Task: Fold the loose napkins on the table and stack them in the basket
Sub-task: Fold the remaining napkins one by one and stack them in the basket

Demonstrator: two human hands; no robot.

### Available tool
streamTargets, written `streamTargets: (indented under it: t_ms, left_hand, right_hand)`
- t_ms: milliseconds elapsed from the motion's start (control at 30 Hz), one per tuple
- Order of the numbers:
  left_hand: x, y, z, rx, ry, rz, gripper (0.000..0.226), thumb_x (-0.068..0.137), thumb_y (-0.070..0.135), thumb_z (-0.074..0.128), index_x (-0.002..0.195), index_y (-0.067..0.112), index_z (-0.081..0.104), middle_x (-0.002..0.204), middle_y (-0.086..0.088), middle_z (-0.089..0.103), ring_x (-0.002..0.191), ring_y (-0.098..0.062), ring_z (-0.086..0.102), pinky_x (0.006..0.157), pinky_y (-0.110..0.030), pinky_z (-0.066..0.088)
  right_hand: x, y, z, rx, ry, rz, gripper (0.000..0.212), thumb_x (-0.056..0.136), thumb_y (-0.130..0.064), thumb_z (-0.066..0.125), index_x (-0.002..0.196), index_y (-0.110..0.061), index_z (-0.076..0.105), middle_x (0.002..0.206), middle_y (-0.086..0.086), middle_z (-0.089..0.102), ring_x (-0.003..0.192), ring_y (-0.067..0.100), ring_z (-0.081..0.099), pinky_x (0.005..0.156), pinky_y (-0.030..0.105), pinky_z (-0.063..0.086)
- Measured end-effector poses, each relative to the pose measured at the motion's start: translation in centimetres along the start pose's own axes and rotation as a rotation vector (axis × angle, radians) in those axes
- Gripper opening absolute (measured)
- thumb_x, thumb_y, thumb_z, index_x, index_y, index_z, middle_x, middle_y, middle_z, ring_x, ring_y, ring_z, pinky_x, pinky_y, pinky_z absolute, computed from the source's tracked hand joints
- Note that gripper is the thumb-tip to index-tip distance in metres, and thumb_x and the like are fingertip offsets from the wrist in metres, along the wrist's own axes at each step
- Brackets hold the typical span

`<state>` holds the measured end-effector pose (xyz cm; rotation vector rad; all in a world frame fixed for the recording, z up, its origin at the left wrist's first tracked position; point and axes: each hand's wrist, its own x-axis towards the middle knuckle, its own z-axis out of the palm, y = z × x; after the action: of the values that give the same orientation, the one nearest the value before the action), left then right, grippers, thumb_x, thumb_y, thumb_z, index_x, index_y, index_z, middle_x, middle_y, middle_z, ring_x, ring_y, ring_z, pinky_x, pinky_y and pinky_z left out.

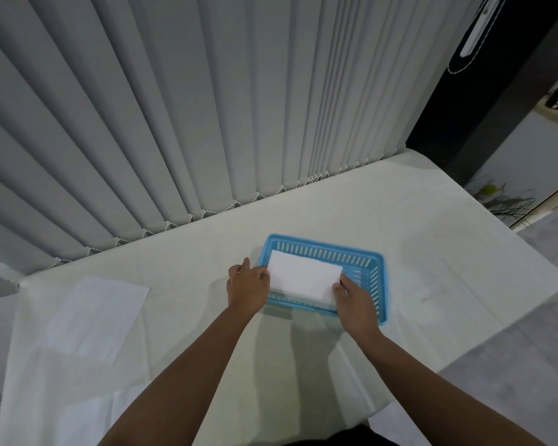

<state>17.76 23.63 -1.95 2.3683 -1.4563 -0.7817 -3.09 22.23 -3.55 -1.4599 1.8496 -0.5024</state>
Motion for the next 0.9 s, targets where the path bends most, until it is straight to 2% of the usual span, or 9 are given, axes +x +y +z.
streamTargets:
  t_ms: [67, 133, 233, 333, 400, 467, 700, 833, 900]
  left_hand:
    - [0.1, -0.1, 0.1, 0.002, -0.002, -0.003, 0.042, 0.1, 0.03, 0.027, 0.131, 0.025, 0.055, 0.155, -0.006, 0.029, 0.138, -0.025, 0.022, 0.112, -0.041, 0.028]
    - [0.1, -0.2, 0.2, 0.008, -0.004, 0.002, 0.042, 0.1, 0.031, 0.028, 0.131, 0.025, 0.055, 0.156, -0.006, 0.028, 0.139, -0.026, 0.022, 0.113, -0.042, 0.027]
    - [0.0, -0.4, 0.2, -0.01, 0.024, 0.018, 0.04, 0.099, 0.03, 0.031, 0.129, 0.025, 0.057, 0.155, -0.005, 0.03, 0.139, -0.025, 0.022, 0.112, -0.041, 0.027]
    - [0.0, -0.6, 0.1, -0.025, 0.105, 0.055, 0.037, 0.097, 0.03, 0.039, 0.131, 0.026, 0.054, 0.152, -0.003, 0.035, 0.137, -0.025, 0.026, 0.11, -0.04, 0.029]
    - [0.1, -0.7, 0.2, 0.031, 0.132, 0.111, 0.042, 0.096, 0.03, 0.041, 0.139, 0.029, 0.043, 0.153, -0.002, 0.032, 0.136, -0.025, 0.027, 0.109, -0.04, 0.03]
    - [0.2, -0.9, 0.5, 0.124, 0.133, 0.185, 0.046, 0.097, 0.028, 0.04, 0.143, 0.033, 0.035, 0.155, -0.003, 0.027, 0.135, -0.026, 0.026, 0.11, -0.041, 0.029]
    - [0.2, -2.0, 1.4, 0.276, 0.099, 0.249, 0.047, 0.1, 0.027, 0.033, 0.146, 0.034, 0.029, 0.158, -0.007, 0.019, 0.137, -0.029, 0.024, 0.112, -0.043, 0.026]
    - [0.4, -2.1, 1.0, 0.07, 0.178, 0.264, 0.047, 0.099, 0.023, 0.034, 0.146, 0.027, 0.032, 0.155, -0.005, 0.027, 0.136, -0.027, 0.028, 0.113, -0.04, 0.027]
    - [0.7, -2.2, 0.9, -0.114, 0.182, 0.198, 0.046, 0.1, 0.026, 0.033, 0.146, 0.023, 0.033, 0.153, -0.003, 0.032, 0.137, -0.024, 0.028, 0.114, -0.039, 0.027]
  right_hand:
    - [0.1, 0.0, 0.2, -0.015, -0.023, 0.021, 0.048, 0.098, -0.037, 0.043, 0.142, -0.019, 0.045, 0.14, 0.013, 0.053, 0.129, 0.03, 0.046, 0.109, 0.043, 0.036]
    - [0.2, 0.1, 0.2, -0.005, -0.03, 0.023, 0.049, 0.098, -0.038, 0.044, 0.144, -0.021, 0.042, 0.14, 0.014, 0.052, 0.13, 0.031, 0.046, 0.109, 0.043, 0.036]
    - [0.0, -0.2, -0.2, -0.08, 0.015, -0.075, 0.053, 0.097, -0.035, 0.046, 0.147, -0.02, 0.036, 0.143, 0.013, 0.049, 0.132, 0.03, 0.043, 0.109, 0.04, 0.034]
    - [-0.3, -0.2, -0.3, -0.407, -0.003, -0.311, 0.058, 0.099, -0.04, 0.037, 0.152, -0.02, 0.022, 0.16, 0.001, 0.019, 0.147, 0.027, 0.018, 0.12, 0.041, 0.013]
    - [-0.4, -0.2, -0.1, -0.559, -0.06, -0.342, 0.06, 0.1, -0.046, 0.029, 0.153, -0.023, 0.012, 0.163, -0.004, 0.003, 0.149, 0.028, 0.003, 0.119, 0.044, 0.001]
    - [-0.4, 0.0, 0.1, -0.632, -0.101, -0.334, 0.061, 0.1, -0.049, 0.023, 0.154, -0.023, 0.006, 0.163, -0.004, -0.002, 0.149, 0.028, -0.004, 0.119, 0.046, -0.003]
    - [0.0, 1.1, 0.1, -0.656, -0.157, -0.332, 0.065, 0.098, -0.056, 0.015, 0.154, -0.026, 0.0, 0.162, -0.005, -0.006, 0.149, 0.027, -0.01, 0.118, 0.046, -0.009]
    - [0.4, 1.4, -0.9, -0.535, -0.031, -0.31, 0.082, 0.083, -0.067, 0.002, 0.154, -0.026, 0.009, 0.163, 0.0, 0.0, 0.148, 0.029, -0.002, 0.118, 0.043, -0.004]
    - [0.6, 2.0, -1.8, -0.458, 0.057, -0.266, 0.078, 0.087, -0.063, 0.013, 0.153, -0.022, 0.014, 0.162, 0.007, 0.005, 0.147, 0.033, 0.004, 0.119, 0.042, 0.002]
